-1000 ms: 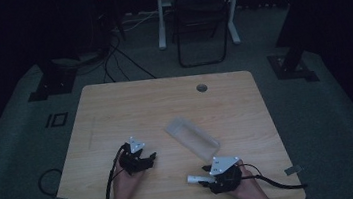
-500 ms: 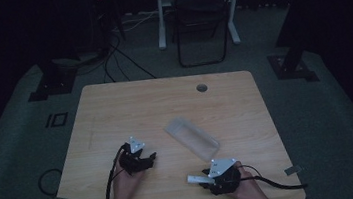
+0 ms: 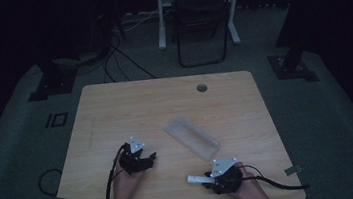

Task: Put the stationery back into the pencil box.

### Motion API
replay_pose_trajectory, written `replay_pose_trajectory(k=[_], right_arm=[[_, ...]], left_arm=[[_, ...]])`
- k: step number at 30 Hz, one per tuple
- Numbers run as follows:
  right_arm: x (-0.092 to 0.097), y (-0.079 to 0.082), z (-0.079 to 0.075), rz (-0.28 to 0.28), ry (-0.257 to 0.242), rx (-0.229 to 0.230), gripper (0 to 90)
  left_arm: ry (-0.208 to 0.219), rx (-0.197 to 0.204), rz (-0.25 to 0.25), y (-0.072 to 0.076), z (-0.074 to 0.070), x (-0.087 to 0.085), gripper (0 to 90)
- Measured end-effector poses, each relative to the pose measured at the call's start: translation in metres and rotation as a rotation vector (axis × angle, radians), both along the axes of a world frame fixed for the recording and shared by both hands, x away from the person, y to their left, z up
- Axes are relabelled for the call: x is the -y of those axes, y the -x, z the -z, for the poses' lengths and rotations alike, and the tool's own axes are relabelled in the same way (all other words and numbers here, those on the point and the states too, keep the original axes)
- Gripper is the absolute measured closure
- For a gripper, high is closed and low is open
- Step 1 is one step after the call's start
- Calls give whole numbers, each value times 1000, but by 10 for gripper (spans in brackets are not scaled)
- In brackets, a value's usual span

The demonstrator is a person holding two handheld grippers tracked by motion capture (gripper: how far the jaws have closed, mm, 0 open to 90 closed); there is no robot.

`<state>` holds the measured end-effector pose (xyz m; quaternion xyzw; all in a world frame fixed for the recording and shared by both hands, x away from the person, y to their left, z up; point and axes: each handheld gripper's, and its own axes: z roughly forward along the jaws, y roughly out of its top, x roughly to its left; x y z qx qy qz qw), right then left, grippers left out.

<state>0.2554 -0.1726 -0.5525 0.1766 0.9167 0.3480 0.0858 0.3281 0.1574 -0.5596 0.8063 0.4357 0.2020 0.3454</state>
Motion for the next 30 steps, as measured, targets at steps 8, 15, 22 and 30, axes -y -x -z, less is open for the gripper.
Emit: replay_pose_trajectory(k=[8,15,22,30], right_arm=[[-2,-2,-1,-6,6,-9,645],[-7,-3,-1,-13,9,-19,660],[-7,-6,-1,-4,6,-26,708],[-9,-5,-1,6,2,-17,714]], left_arm=[[-1,0,0,0,0,0,322],[0,0,0,0,0,0,321],[0,0,0,0,0,0,321],[0,0,0,0,0,0,321]])
